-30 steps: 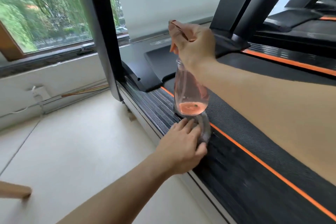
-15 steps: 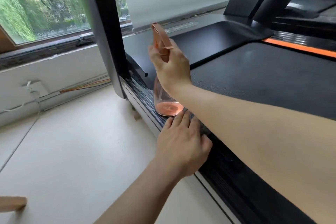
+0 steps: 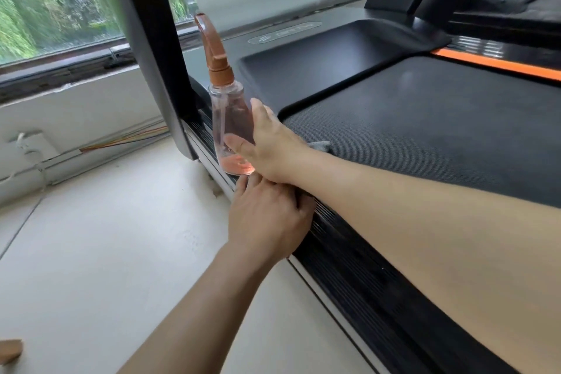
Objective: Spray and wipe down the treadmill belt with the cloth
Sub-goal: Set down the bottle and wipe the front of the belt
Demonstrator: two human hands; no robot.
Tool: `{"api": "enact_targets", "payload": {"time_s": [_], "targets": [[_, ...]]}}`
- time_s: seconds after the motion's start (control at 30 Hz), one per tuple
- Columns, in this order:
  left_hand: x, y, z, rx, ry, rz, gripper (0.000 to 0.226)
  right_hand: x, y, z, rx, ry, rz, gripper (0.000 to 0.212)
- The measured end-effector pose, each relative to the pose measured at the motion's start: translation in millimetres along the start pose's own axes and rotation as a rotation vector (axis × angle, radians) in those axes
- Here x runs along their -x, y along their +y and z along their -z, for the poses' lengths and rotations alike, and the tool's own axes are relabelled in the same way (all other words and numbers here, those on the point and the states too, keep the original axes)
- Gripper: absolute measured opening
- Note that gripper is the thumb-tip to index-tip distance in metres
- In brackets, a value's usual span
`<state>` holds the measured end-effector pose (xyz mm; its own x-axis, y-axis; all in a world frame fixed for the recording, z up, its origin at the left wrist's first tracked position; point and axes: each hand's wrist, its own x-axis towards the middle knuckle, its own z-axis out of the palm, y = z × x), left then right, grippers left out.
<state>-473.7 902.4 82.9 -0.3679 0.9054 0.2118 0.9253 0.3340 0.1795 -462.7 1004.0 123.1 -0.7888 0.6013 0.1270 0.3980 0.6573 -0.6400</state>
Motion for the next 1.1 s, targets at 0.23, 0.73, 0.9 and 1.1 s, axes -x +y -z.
{"api": "enact_targets", "payload": {"time_s": [0.23, 0.73, 0.9, 1.1], "targets": [[17, 12, 15, 0.101, -0.229, -0.144, 0.065, 101, 61, 50, 0.347, -0.226, -0.033, 0.048], [23, 3, 40, -0.047, 0.041, 0.063, 0.01, 126, 31, 46, 0.615, -0.487, -0.319, 0.1], [36, -1, 27, -0.031, 0.192, -0.297, 0.033, 117, 36, 21, 0.538, -0.295, -0.211, 0.067], [38, 19, 17, -0.105, -0.305, -0.262, 0.099, 126, 56, 59, 0.556, -0.492, -0.315, 0.072]]}}
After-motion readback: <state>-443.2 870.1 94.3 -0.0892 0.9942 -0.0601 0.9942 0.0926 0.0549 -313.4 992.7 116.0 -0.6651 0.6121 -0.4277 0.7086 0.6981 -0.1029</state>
